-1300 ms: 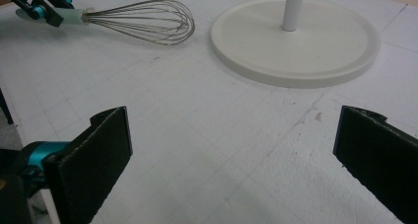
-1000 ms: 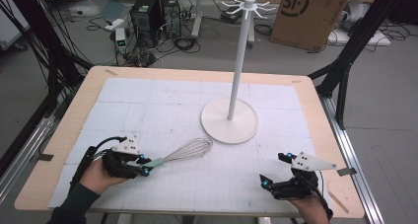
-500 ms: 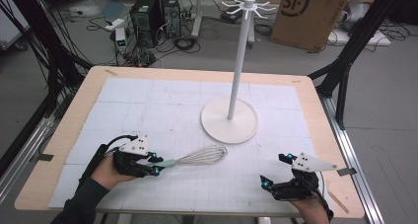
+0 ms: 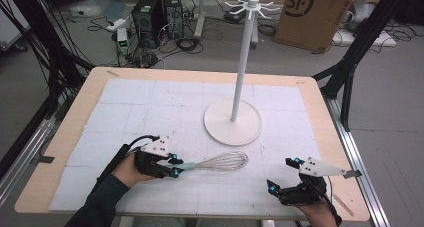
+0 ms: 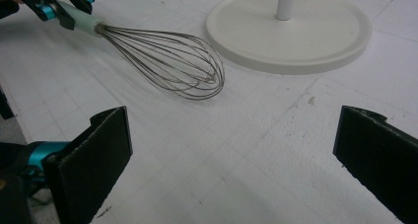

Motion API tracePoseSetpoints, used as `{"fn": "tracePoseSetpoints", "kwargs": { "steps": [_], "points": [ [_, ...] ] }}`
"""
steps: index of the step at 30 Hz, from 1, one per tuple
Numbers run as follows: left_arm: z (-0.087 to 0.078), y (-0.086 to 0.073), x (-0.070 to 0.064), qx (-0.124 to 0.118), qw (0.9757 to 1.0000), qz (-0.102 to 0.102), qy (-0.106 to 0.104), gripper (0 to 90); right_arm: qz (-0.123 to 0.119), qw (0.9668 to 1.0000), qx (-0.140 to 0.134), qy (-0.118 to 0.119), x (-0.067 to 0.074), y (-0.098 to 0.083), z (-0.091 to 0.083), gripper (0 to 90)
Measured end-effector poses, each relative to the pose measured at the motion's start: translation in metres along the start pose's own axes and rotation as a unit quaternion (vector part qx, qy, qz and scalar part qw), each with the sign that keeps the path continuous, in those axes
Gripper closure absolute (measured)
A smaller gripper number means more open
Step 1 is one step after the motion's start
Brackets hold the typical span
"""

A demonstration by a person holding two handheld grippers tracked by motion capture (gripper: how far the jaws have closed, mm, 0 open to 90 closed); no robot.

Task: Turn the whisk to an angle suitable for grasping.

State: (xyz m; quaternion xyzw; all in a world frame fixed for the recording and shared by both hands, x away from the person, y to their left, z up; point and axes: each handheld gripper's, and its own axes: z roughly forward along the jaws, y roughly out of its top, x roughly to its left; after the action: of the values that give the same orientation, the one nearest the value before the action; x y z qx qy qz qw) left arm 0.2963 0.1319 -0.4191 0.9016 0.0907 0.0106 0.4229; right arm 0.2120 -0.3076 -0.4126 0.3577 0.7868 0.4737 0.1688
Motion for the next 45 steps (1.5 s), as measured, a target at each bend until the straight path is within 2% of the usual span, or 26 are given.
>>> {"fn": "tracePoseSetpoints", "kwargs": {
  "steps": [8, 13, 17, 22, 25, 28, 32, 33, 34, 35, 45],
  "points": [
    [0.014, 0.008, 0.004, 0.005, 0.9996, 0.007, -0.027, 68.5, 0.002, 1.0000, -0.001, -0.003, -0.003, -0.003, -0.006, 0.0],
    [0.023, 0.020, 0.006, 0.024, 0.9983, 0.012, -0.052, 68.5, 0.004, 1.0000, 0.000, -0.003, -0.003, -0.004, -0.007, 0.0],
    [0.028, 0.024, 0.008, 0.030, 0.9974, 0.012, -0.065, 68.5, 0.005, 1.0000, -0.001, -0.003, -0.003, -0.004, -0.007, 0.0],
    [0.032, 0.028, 0.009, 0.046, 0.9965, 0.010, -0.070, 68.5, 0.005, 1.0000, 0.001, -0.003, -0.004, -0.004, -0.008, 0.0],
    [0.035, 0.037, 0.010, 0.056, 0.9953, 0.017, -0.077, 68.4, 0.004, 1.0000, 0.001, -0.004, -0.005, -0.004, -0.008, 0.0],
    [0.040, 0.044, 0.011, 0.078, 0.9934, 0.020, -0.081, 68.4, 0.004, 1.0000, 0.001, -0.003, -0.004, -0.004, -0.008, 0.0],
    [0.046, 0.049, 0.013, 0.089, 0.9919, 0.022, -0.088, 68.4, 0.005, 1.0000, 0.002, -0.003, -0.004, -0.004, -0.009, 0.0],
    [0.050, 0.052, 0.014, 0.097, 0.9906, 0.022, -0.094, 68.4, 0.004, 1.0000, 0.002, -0.003, -0.005, -0.005, -0.009, 0.0],
    [0.050, 0.052, 0.014, 0.097, 0.9906, 0.022, -0.094, 68.4, 0.004, 1.0000, 0.002, -0.003, -0.005, -0.005, -0.009, 0.0],
    [0.053, 0.055, 0.014, 0.104, 0.9895, 0.027, -0.096, 68.4, 0.004, 1.0000, 0.001, -0.003, -0.005, -0.005, -0.009, 0.0],
    [0.066, 0.059, 0.016, 0.095, 0.9888, 0.036, -0.109, 68.4, 0.008, 0.9999, 0.002, -0.005, -0.007, -0.008, -0.010, 0.0]
  ]
}}
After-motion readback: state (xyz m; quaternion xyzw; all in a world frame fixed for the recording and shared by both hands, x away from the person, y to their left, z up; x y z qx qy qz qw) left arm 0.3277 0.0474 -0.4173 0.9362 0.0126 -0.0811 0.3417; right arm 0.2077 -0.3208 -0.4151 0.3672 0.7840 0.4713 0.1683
